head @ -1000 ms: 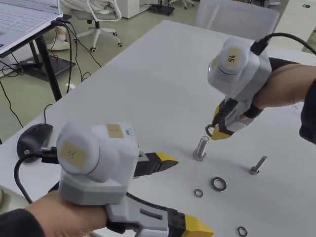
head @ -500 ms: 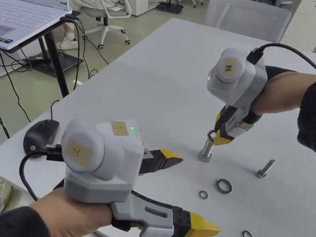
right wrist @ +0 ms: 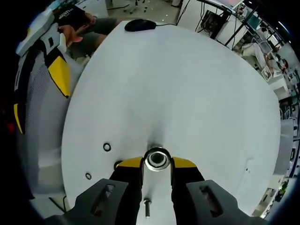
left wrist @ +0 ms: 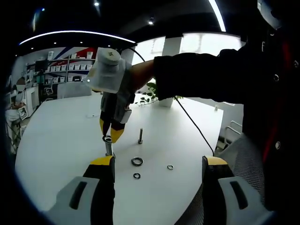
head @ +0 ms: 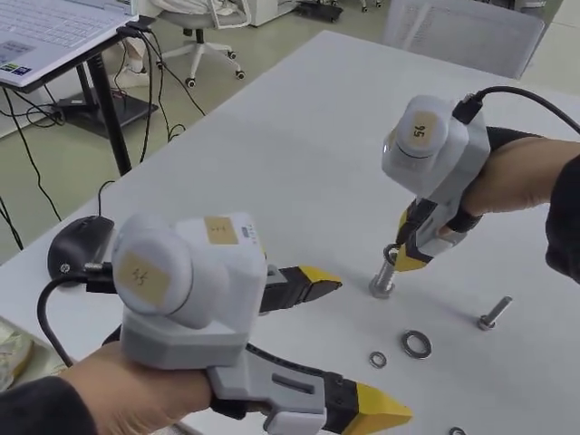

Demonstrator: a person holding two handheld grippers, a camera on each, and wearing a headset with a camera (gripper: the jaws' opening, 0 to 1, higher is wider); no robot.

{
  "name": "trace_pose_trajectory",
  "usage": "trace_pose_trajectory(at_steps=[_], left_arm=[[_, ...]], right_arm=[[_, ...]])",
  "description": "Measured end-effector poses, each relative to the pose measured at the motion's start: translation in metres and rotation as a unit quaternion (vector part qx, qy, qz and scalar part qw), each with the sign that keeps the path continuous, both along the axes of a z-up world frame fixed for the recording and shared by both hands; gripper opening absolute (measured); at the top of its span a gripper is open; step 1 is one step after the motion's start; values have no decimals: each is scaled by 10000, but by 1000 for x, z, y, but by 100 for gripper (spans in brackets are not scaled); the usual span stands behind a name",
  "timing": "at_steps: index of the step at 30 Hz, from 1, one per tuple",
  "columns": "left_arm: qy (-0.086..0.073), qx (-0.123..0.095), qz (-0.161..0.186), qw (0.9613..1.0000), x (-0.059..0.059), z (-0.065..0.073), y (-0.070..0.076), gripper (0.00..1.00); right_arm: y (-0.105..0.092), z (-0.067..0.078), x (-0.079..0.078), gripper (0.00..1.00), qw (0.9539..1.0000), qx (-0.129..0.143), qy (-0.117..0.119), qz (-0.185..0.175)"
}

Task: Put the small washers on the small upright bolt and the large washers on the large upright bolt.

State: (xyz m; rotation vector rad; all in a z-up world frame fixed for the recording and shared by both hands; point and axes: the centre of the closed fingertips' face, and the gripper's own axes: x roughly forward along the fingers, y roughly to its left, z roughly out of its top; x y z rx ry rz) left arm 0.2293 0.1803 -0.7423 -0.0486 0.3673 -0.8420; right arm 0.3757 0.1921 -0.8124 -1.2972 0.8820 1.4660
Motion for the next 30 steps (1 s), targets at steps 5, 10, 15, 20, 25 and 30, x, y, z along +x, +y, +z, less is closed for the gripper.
trace_pose_trajectory(at_steps=[5,10,15,20,25,30], left_arm=[[22,-10,-15,10000,-1,-1,0,75],[13,-9,-14,10000,0,-1,1,75],[22,-12,-13,10000,-1,-1,1,75],[28,-23,-10,10000,-1,-1,1,75],[17,-27,7,10000,0,-1,2,75],[39,-17,-13,10000,-2,-2,1,75]], right_arm=[[1,-2,-1,23,10000,-47,32,10],[1,-4,-1,23,10000,-67,47,11],[2,-7,0,23,9999,-93,77,5],[4,-12,1,23,9999,-129,96,11],[4,-19,1,23,9997,-187,126,7],[4,-28,2,23,9996,-223,153,-16]])
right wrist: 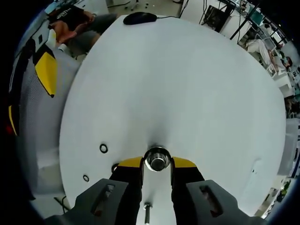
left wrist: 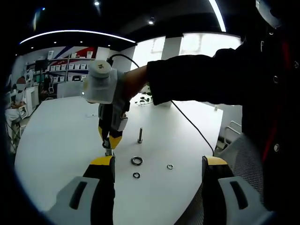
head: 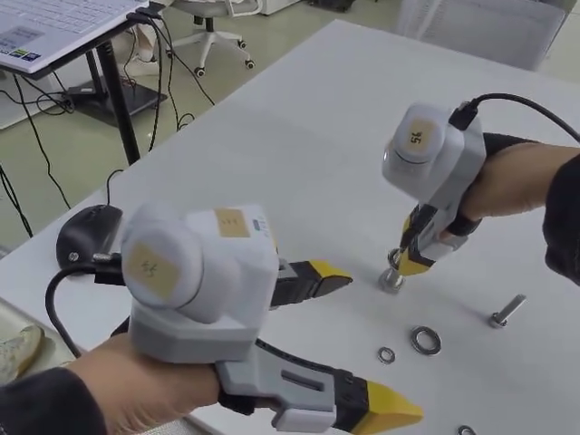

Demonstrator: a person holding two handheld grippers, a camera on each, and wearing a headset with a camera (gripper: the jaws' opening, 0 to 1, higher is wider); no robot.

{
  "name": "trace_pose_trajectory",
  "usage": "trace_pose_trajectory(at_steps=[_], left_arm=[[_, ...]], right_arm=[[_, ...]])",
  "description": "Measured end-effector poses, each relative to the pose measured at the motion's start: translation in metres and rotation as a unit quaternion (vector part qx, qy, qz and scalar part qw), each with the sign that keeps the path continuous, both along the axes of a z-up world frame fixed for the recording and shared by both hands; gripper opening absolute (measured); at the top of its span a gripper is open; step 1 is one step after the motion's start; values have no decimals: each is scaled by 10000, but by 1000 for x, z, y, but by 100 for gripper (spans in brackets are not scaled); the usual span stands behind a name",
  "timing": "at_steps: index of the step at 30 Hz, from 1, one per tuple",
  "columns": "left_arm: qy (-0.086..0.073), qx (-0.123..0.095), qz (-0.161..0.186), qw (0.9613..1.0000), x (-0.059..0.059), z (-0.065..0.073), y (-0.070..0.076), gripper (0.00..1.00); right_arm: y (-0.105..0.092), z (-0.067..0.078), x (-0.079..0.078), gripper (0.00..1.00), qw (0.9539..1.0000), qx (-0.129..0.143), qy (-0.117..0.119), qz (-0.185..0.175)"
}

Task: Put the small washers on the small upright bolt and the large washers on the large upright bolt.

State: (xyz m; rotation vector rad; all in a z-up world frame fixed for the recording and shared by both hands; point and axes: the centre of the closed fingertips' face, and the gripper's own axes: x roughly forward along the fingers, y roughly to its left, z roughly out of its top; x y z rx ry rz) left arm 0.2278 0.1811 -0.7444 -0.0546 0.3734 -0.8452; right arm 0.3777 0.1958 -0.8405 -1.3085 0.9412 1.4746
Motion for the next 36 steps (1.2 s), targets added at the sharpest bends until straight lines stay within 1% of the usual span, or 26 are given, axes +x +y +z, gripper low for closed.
trace_pose_trajectory(at_steps=[1,7,10,12,19,25,29,31,36], left_arm=[[-4,5,7,10000,0,0,0,75],[10,0,13,10000,0,-1,0,75],[23,4,7,10000,-1,-1,-1,75],[34,12,1,10000,-1,-2,-1,75],[52,26,-2,10000,-2,-2,-1,75],[68,23,-11,10000,-3,-2,-1,75],[73,31,-20,10000,-3,-3,-2,75],[81,32,-31,10000,-3,-3,-2,75],[91,42,-36,9999,-3,-4,-2,75]], right_arm=[[-2,-2,-1,23,10000,-56,15,-10],[-1,-7,-1,23,10000,-47,48,-40],[0,-10,-3,23,10000,-6,62,-69],[-2,-16,-2,23,10000,-19,18,-67],[-3,-26,-3,23,9999,43,52,-133],[-4,-30,-3,24,9999,52,34,-155],[-4,-29,-4,24,9998,93,51,-186],[-4,-30,-1,24,9997,110,62,-225],[-4,-29,-3,24,9994,139,114,-292]])
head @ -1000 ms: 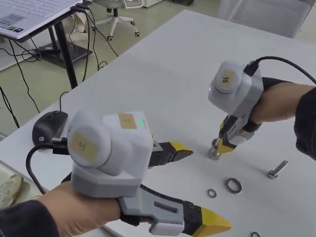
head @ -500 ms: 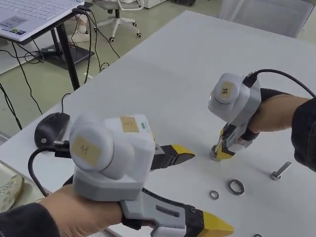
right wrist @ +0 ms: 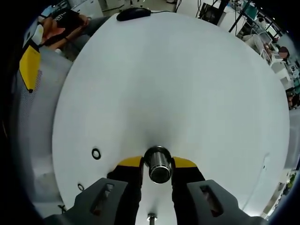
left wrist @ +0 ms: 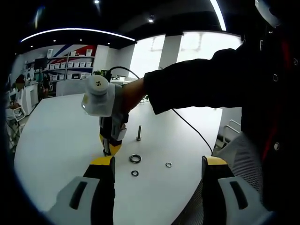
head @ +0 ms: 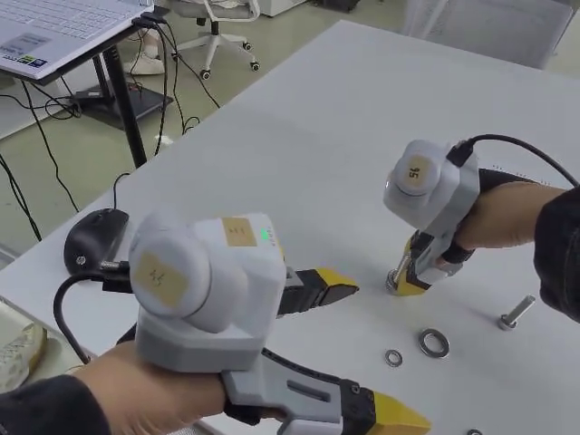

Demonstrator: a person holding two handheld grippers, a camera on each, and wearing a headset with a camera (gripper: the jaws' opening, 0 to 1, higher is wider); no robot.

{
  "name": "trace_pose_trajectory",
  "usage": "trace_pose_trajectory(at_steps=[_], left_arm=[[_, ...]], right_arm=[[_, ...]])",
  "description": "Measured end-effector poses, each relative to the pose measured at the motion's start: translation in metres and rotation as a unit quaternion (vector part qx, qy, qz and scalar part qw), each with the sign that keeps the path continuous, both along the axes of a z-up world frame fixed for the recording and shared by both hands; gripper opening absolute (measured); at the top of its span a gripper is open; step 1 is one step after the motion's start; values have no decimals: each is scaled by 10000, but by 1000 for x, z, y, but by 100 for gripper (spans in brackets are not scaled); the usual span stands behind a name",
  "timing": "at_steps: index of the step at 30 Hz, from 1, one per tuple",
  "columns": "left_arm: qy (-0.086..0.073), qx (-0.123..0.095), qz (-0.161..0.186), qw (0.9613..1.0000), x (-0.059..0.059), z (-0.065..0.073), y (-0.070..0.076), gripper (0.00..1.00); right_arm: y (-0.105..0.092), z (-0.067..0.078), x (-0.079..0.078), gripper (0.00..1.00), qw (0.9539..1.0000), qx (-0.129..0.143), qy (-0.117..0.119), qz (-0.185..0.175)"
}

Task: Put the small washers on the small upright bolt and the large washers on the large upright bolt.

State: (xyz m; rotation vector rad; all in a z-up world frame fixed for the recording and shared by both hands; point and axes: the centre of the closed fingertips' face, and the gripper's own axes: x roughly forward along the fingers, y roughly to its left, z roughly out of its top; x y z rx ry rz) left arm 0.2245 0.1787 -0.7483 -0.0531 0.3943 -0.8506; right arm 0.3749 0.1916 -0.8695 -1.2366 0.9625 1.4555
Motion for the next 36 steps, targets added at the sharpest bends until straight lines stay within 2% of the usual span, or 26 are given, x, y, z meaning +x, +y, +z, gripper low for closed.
trace_pose_trajectory(at_steps=[12,17,24,36], left_arm=[[4,-3,1,10000,1,0,0,75],[8,8,-24,10000,1,-1,-1,75],[6,21,-66,10000,1,-1,-3,75],[-2,41,-177,9998,0,1,-8,75]], right_arm=[[-2,8,1,33,9996,171,70,-193],[-11,15,2,37,9992,219,63,-318],[-24,23,2,37,9986,286,11,-456],[-38,34,-8,39,9976,410,-21,-552]])
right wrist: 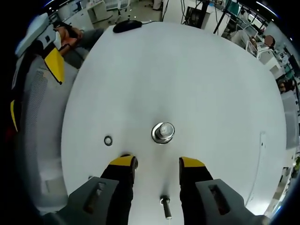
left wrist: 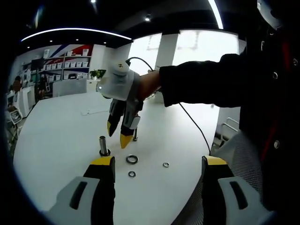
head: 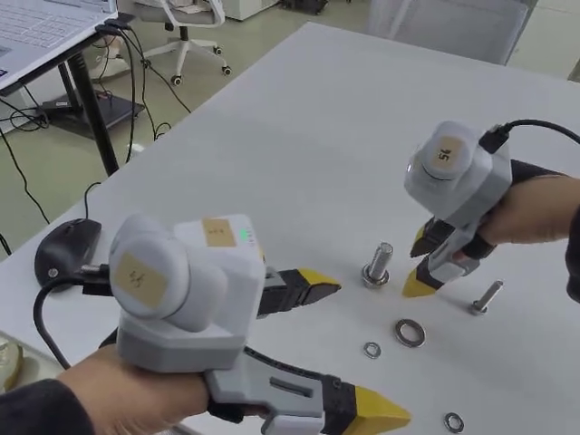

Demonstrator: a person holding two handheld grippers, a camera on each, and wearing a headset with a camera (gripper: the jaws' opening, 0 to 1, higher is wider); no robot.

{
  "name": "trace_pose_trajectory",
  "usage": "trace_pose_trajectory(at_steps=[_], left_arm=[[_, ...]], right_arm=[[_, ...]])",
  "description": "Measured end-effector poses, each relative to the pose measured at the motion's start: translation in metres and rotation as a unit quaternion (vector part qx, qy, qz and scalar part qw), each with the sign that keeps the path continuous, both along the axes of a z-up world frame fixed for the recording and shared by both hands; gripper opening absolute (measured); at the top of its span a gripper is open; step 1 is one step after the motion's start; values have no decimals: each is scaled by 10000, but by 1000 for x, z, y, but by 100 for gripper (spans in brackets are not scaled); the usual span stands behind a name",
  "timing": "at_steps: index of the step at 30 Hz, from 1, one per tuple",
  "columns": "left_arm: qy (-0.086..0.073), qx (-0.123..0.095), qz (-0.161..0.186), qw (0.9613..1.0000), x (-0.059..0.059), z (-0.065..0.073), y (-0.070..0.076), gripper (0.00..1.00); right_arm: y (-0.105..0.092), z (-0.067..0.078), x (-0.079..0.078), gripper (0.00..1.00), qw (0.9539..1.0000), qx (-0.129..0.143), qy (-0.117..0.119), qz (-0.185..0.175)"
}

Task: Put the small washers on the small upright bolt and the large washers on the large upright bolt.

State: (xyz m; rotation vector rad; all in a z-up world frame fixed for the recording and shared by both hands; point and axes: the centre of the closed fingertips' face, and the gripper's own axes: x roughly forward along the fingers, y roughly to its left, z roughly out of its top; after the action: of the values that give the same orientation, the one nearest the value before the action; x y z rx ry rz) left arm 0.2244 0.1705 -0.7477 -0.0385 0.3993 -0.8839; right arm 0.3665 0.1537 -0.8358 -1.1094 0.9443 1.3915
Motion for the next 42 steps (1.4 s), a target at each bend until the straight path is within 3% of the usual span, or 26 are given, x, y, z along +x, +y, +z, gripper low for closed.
trace_pose_trajectory(at_steps=[7,20,36,42], left_arm=[[-5,34,-99,9999,-1,1,-4,75],[-7,61,-235,9997,-2,2,-9,75],[-16,63,-294,9995,-3,1,-10,75],[-24,53,-260,9996,-1,1,-8,75]], right_arm=[[-8,-1,-11,39,10000,42,11,-51],[-25,-17,-33,40,9997,18,170,-182],[-22,-45,-37,39,9992,6,240,-311],[-20,-47,-36,38,9993,4,222,-311]])
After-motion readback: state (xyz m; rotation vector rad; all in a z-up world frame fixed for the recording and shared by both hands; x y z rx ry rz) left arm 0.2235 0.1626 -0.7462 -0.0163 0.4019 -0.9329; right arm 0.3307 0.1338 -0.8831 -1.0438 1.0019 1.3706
